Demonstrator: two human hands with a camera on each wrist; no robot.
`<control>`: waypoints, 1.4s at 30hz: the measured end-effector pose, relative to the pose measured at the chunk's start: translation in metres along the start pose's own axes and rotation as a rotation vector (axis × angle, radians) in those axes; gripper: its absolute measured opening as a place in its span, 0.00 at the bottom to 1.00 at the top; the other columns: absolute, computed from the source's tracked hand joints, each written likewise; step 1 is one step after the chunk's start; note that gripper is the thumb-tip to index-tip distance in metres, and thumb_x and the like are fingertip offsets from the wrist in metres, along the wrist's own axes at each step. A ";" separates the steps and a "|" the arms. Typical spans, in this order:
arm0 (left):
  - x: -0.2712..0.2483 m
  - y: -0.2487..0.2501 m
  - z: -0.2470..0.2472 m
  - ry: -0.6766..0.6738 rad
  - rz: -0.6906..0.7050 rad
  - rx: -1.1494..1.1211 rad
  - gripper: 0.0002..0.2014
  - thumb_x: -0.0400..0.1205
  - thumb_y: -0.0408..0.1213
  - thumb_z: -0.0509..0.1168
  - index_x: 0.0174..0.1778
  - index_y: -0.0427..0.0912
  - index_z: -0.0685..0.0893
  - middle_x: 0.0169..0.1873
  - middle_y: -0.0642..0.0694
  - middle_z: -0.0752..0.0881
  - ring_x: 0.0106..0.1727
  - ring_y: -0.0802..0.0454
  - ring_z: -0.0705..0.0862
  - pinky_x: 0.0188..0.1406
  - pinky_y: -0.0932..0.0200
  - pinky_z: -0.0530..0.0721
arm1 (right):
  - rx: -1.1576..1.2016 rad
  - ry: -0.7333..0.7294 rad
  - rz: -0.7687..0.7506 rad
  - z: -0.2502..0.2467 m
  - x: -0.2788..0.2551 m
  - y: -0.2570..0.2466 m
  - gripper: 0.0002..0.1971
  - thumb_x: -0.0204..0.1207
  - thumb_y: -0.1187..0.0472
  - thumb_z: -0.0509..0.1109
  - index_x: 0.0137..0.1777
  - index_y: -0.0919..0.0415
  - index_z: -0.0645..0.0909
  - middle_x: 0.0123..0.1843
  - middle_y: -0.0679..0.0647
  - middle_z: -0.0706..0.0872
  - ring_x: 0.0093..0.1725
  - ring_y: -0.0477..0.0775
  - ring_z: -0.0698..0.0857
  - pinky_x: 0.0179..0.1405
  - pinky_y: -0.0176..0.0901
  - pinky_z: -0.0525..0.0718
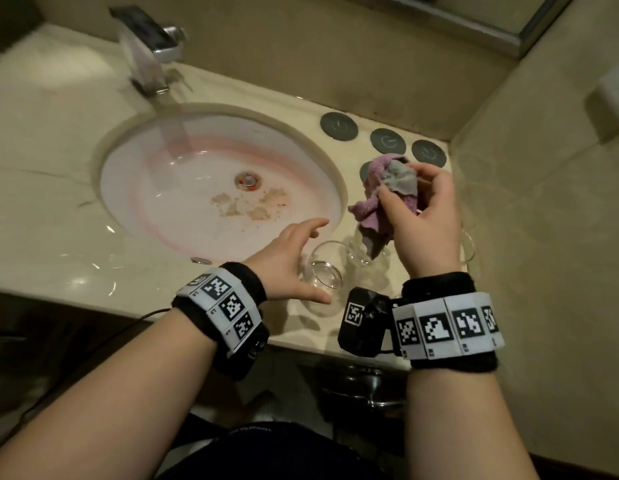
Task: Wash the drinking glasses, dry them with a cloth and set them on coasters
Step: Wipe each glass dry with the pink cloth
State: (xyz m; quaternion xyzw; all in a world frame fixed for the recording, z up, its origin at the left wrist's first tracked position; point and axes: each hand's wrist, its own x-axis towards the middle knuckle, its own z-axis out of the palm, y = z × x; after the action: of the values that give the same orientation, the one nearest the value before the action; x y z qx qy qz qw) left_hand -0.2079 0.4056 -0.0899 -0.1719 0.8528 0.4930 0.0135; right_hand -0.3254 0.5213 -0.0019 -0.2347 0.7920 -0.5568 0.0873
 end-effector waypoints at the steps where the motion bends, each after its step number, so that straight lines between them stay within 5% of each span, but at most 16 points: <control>1: -0.004 -0.001 -0.009 0.020 0.005 -0.019 0.53 0.63 0.46 0.81 0.79 0.54 0.54 0.74 0.47 0.64 0.75 0.55 0.64 0.73 0.60 0.64 | 0.004 -0.010 -0.018 0.007 0.000 -0.005 0.15 0.72 0.61 0.73 0.55 0.48 0.73 0.51 0.40 0.82 0.54 0.41 0.83 0.62 0.51 0.82; 5: -0.023 -0.007 -0.058 0.143 0.026 0.018 0.43 0.68 0.47 0.78 0.77 0.51 0.63 0.72 0.49 0.67 0.71 0.58 0.68 0.72 0.61 0.65 | -0.003 -0.074 -0.064 0.041 0.001 -0.027 0.15 0.72 0.60 0.74 0.50 0.42 0.72 0.52 0.43 0.84 0.53 0.42 0.84 0.60 0.51 0.83; 11: -0.064 -0.036 -0.152 0.433 -0.060 0.118 0.23 0.75 0.45 0.72 0.66 0.48 0.78 0.61 0.52 0.76 0.61 0.61 0.73 0.61 0.70 0.68 | 0.025 -0.162 -0.074 0.112 -0.004 -0.061 0.15 0.73 0.57 0.73 0.55 0.46 0.74 0.49 0.38 0.83 0.50 0.36 0.83 0.55 0.45 0.84; 17: -0.112 -0.082 -0.245 0.659 -0.268 0.217 0.20 0.78 0.45 0.68 0.66 0.49 0.78 0.64 0.48 0.77 0.63 0.53 0.76 0.62 0.60 0.70 | 0.076 -0.242 -0.043 0.190 -0.021 -0.086 0.14 0.74 0.61 0.72 0.55 0.47 0.74 0.50 0.40 0.84 0.43 0.29 0.83 0.34 0.19 0.76; 19: -0.126 -0.098 -0.272 0.733 -0.344 0.262 0.20 0.78 0.45 0.68 0.66 0.48 0.78 0.66 0.47 0.77 0.66 0.48 0.76 0.65 0.54 0.72 | 0.085 -0.246 -0.029 0.213 -0.026 -0.090 0.14 0.74 0.62 0.72 0.55 0.48 0.75 0.50 0.42 0.85 0.40 0.29 0.84 0.34 0.23 0.79; 22: -0.145 -0.121 -0.306 0.811 -0.484 0.332 0.22 0.78 0.47 0.68 0.67 0.48 0.77 0.66 0.44 0.77 0.69 0.43 0.73 0.68 0.45 0.72 | 0.046 -0.240 -0.005 0.243 -0.032 -0.093 0.14 0.72 0.60 0.74 0.53 0.45 0.75 0.51 0.42 0.85 0.50 0.38 0.85 0.50 0.39 0.84; 28: -0.171 -0.165 -0.334 0.613 -0.805 0.533 0.23 0.76 0.52 0.67 0.62 0.42 0.77 0.58 0.39 0.81 0.60 0.37 0.78 0.60 0.44 0.76 | 0.031 -0.226 0.025 0.276 -0.041 -0.100 0.15 0.73 0.59 0.74 0.53 0.43 0.74 0.53 0.42 0.84 0.54 0.43 0.84 0.57 0.46 0.84; 32: -0.173 -0.182 -0.329 0.524 -0.861 0.517 0.21 0.78 0.49 0.65 0.64 0.48 0.70 0.52 0.43 0.84 0.56 0.39 0.80 0.57 0.48 0.68 | 0.052 -0.191 0.027 0.286 -0.047 -0.104 0.15 0.72 0.60 0.74 0.51 0.42 0.75 0.53 0.46 0.86 0.52 0.43 0.86 0.54 0.48 0.86; 37: -0.172 -0.200 -0.325 0.523 -0.913 0.538 0.28 0.78 0.41 0.65 0.71 0.39 0.62 0.37 0.42 0.83 0.58 0.38 0.83 0.79 0.40 0.49 | 0.035 -0.145 0.035 0.285 -0.052 -0.100 0.17 0.71 0.60 0.74 0.57 0.48 0.76 0.55 0.48 0.86 0.54 0.45 0.86 0.54 0.47 0.85; 39: -0.174 -0.204 -0.326 0.492 -0.932 0.536 0.17 0.79 0.40 0.64 0.62 0.42 0.72 0.38 0.41 0.82 0.58 0.38 0.82 0.78 0.39 0.58 | 0.035 -0.130 0.041 0.282 -0.052 -0.097 0.17 0.72 0.60 0.74 0.59 0.50 0.76 0.55 0.47 0.85 0.54 0.44 0.85 0.54 0.45 0.85; 42: -0.176 -0.203 -0.330 0.431 -0.909 0.526 0.07 0.80 0.40 0.61 0.51 0.47 0.81 0.48 0.40 0.83 0.54 0.37 0.81 0.63 0.40 0.77 | 0.044 -0.103 0.052 0.275 -0.051 -0.094 0.17 0.72 0.60 0.74 0.60 0.50 0.75 0.55 0.45 0.84 0.54 0.43 0.85 0.53 0.42 0.84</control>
State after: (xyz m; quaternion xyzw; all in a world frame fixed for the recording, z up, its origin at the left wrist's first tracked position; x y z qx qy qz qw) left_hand 0.0678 0.0831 -0.0562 -0.6093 0.7706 0.1623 0.0923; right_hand -0.1447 0.2885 -0.0213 -0.2406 0.7798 -0.5588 0.1475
